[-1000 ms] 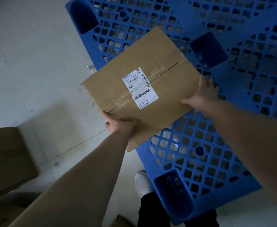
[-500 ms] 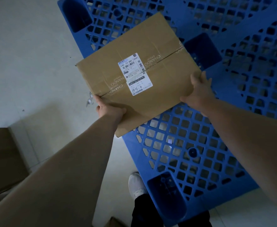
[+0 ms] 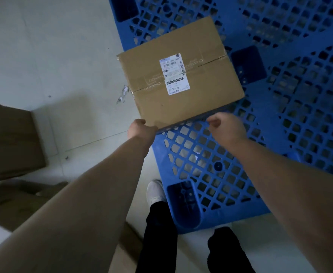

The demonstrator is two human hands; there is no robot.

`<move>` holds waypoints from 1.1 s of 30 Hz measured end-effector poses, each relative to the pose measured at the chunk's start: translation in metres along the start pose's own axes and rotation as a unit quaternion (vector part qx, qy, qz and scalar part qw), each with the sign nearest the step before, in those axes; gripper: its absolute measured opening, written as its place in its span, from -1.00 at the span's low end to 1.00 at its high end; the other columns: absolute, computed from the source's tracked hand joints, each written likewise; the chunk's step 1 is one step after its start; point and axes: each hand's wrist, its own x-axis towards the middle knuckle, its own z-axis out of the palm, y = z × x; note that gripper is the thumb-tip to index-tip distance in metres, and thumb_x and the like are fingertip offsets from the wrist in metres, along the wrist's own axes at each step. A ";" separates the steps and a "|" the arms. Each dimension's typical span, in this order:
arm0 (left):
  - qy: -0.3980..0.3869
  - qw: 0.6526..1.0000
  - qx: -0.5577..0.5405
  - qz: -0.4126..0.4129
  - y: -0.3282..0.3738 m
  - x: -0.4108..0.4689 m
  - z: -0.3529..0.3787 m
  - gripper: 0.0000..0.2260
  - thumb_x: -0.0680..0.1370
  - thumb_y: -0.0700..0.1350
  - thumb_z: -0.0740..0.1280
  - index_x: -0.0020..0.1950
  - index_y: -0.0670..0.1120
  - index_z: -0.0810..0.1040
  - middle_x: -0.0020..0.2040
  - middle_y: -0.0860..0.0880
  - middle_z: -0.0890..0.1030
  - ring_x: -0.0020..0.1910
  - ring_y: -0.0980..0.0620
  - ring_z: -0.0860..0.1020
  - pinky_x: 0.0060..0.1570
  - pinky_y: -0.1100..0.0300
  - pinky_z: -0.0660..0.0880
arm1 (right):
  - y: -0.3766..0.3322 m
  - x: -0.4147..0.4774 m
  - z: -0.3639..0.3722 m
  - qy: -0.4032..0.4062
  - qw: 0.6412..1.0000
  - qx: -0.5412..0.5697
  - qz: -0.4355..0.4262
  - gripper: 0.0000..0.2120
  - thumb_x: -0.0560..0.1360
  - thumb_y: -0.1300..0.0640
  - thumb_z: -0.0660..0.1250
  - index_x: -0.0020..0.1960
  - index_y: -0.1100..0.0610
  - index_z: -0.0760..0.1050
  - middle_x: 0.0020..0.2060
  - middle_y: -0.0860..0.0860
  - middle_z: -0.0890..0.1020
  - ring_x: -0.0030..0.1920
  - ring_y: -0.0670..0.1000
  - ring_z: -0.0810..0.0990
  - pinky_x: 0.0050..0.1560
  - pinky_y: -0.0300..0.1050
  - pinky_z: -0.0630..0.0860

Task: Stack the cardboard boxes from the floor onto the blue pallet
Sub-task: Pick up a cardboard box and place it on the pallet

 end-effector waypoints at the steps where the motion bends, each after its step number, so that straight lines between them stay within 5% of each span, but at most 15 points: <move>1: 0.000 1.000 -0.014 -0.005 -0.005 -0.011 -0.005 -0.51 0.55 -0.09 0.34 0.46 -0.10 0.36 0.22 -0.15 0.54 -0.11 -0.05 0.47 -0.15 0.16 0.41 | -0.004 -0.011 0.000 -0.011 1.000 -0.007 -0.011 -0.77 0.58 0.19 0.25 0.19 0.09 0.57 0.11 0.00 0.63 0.10 0.03 0.59 0.08 -0.04 0.56; 4: 0.002 0.997 -0.073 -0.026 -0.029 -0.047 -0.023 -0.58 0.55 -0.10 0.35 0.40 -0.12 0.44 0.12 -0.22 0.58 -0.27 -0.03 0.44 -0.18 0.16 0.39 | -0.017 -0.042 0.003 -0.056 0.996 -0.034 -0.058 -0.84 0.59 0.14 0.27 0.08 0.04 0.62 0.03 -0.04 0.66 -0.04 -0.02 0.60 -0.04 -0.07 0.58; 7: 0.021 0.992 -0.119 -0.046 -0.064 -0.082 -0.042 -0.61 0.52 -0.15 0.33 0.34 -0.18 0.49 0.12 -0.27 0.58 -0.11 -0.22 0.51 -0.21 0.20 0.41 | -0.033 -0.075 0.009 -0.106 0.987 -0.059 -0.102 -0.86 0.57 0.13 0.31 0.03 0.03 0.64 -0.01 -0.06 0.67 -0.09 -0.06 0.58 -0.10 -0.16 0.50; 13: 0.083 0.973 -0.199 -0.089 -0.140 -0.152 -0.074 -0.68 0.52 -0.12 0.35 0.28 -0.08 0.54 0.04 -0.09 0.59 0.05 -0.07 0.57 0.15 0.01 0.56 | -0.067 -0.138 0.030 -0.153 0.965 -0.115 -0.178 -0.86 0.52 0.19 0.33 -0.05 0.03 0.66 -0.14 -0.13 0.63 -0.05 -0.10 0.58 -0.09 -0.25 0.41; 20: 0.168 0.945 -0.250 -0.130 -0.241 -0.235 -0.103 -0.73 0.55 -0.10 0.32 0.24 -0.09 0.57 0.12 -0.13 0.62 0.08 -0.08 0.59 0.18 -0.01 0.55 | -0.088 -0.228 0.092 -0.224 0.917 -0.175 -0.281 -0.90 0.46 0.15 0.38 -0.09 0.02 0.66 -0.08 -0.01 0.70 0.00 0.01 0.63 0.02 -0.17 0.51; 27: 0.243 0.900 -0.305 -0.196 -0.377 -0.349 -0.108 -0.82 0.59 -0.17 0.25 0.12 0.02 0.57 0.14 -0.07 0.59 0.08 -0.03 0.57 0.00 0.10 0.57 | -0.064 -0.360 0.138 -0.290 0.861 -0.229 -0.350 -0.88 0.49 0.13 0.35 -0.06 -0.02 0.65 -0.01 -0.03 0.69 0.07 0.02 0.61 0.02 -0.21 0.46; 33: 0.278 0.843 -0.362 -0.286 -0.501 -0.457 -0.069 -0.76 0.58 -0.17 0.27 0.23 0.00 0.52 0.10 -0.06 0.59 0.08 -0.05 0.58 0.07 0.03 0.57 | -0.011 -0.471 0.178 -0.378 0.808 -0.260 -0.370 -0.89 0.50 0.14 0.35 -0.13 -0.06 0.60 -0.05 -0.05 0.68 0.03 -0.01 0.60 -0.05 -0.24 0.41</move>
